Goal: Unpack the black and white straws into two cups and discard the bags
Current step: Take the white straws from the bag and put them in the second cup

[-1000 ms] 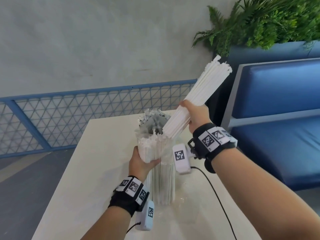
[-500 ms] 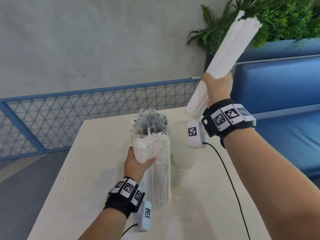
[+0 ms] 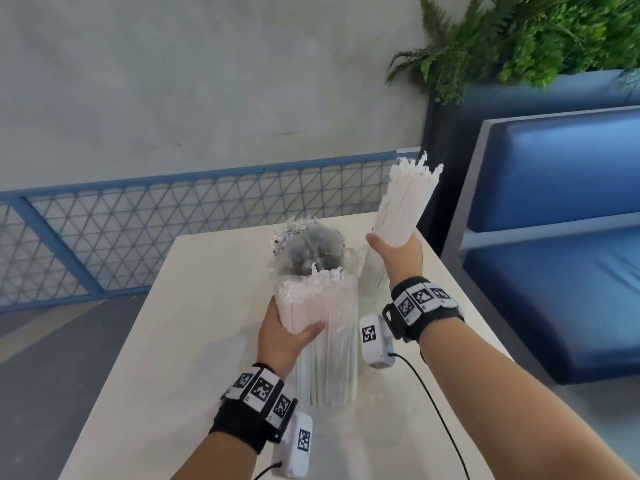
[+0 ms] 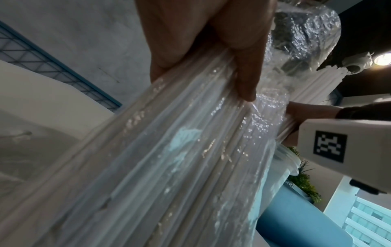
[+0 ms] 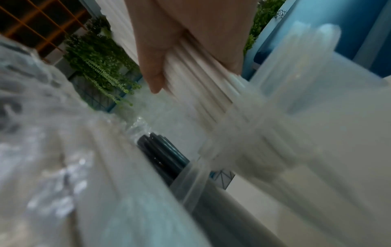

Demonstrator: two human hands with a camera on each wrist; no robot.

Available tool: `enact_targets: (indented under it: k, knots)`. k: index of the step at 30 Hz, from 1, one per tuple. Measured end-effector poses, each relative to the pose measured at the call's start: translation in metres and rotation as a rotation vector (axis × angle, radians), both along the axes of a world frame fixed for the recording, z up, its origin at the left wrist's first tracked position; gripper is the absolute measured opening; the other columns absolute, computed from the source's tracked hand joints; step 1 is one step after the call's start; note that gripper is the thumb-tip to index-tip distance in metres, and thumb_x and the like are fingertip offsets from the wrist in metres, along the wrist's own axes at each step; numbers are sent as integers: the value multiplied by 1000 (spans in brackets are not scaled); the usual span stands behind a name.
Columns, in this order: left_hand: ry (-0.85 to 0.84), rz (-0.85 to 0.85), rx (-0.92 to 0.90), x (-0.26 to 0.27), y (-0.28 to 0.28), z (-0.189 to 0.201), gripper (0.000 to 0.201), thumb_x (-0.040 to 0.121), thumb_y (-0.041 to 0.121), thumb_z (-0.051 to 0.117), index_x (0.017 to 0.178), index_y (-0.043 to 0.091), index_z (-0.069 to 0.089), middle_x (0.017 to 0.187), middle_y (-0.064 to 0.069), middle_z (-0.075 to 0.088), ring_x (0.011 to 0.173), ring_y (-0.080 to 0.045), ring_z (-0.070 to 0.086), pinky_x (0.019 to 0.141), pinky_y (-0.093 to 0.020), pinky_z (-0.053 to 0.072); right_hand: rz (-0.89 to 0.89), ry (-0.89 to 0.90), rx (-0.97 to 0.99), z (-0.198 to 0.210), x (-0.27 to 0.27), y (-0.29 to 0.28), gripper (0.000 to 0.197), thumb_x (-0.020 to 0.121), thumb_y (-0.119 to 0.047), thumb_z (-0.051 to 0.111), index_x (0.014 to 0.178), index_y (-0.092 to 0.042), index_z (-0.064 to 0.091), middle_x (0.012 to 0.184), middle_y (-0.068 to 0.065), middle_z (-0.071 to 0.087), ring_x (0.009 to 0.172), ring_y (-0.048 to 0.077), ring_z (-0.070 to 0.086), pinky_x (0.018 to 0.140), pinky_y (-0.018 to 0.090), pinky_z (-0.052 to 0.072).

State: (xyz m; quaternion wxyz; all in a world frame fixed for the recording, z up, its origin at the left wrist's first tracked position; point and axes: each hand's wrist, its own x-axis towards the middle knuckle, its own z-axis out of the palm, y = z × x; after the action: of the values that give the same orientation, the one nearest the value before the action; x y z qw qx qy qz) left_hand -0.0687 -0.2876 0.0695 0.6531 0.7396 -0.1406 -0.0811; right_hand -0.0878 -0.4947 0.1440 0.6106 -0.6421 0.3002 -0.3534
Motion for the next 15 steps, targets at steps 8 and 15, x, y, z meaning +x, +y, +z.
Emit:
enact_targets:
  k: [8,15]
  knots:
    - [-1,-23,-18,2,-3,-3,70,56,23,89,116,26,53,109,6,66,103,-11,63,89,-33,53,18,-64,-152,-10,-5,5,36,72,-15,77,103,-14,58,94,-7,64,90,5,58,80,7,42]
    - [5,-56,-30,-1,0,0,68,59,17,88,114,33,51,111,10,64,105,-7,61,89,-29,51,215,-243,-712,33,-27,45,8,82,-11,67,89,-12,64,85,-5,65,79,4,59,79,11,44]
